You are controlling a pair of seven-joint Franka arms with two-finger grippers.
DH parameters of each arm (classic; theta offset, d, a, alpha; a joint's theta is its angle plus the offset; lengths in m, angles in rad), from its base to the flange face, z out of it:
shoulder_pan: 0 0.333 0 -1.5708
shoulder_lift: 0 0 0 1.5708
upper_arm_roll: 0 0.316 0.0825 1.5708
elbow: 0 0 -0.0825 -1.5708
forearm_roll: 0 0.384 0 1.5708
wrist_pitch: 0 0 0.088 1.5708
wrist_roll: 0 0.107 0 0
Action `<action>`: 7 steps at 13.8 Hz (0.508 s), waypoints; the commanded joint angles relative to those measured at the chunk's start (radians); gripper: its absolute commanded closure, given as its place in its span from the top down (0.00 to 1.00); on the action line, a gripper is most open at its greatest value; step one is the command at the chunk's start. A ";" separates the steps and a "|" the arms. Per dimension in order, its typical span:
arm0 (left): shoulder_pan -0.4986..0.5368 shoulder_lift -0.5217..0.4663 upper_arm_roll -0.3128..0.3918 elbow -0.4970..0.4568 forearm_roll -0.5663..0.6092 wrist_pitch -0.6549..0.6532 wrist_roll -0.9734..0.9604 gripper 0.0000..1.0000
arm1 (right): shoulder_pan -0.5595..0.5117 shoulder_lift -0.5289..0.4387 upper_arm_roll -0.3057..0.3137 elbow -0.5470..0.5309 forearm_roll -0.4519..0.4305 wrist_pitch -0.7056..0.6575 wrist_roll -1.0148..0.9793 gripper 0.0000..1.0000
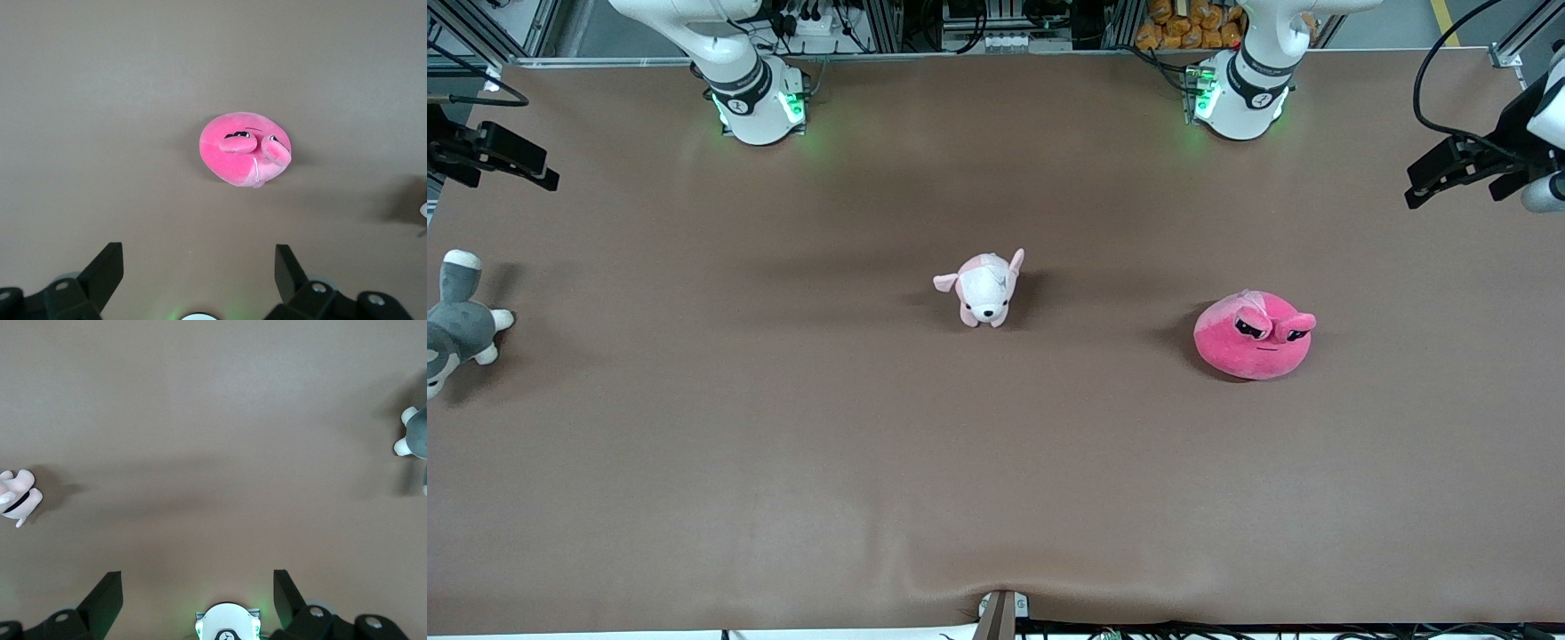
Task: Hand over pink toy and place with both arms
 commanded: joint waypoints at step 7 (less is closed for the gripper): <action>0.060 -0.030 -0.006 -0.169 0.005 0.151 -0.076 1.00 | -0.020 -0.001 0.009 0.018 0.010 -0.007 0.004 1.00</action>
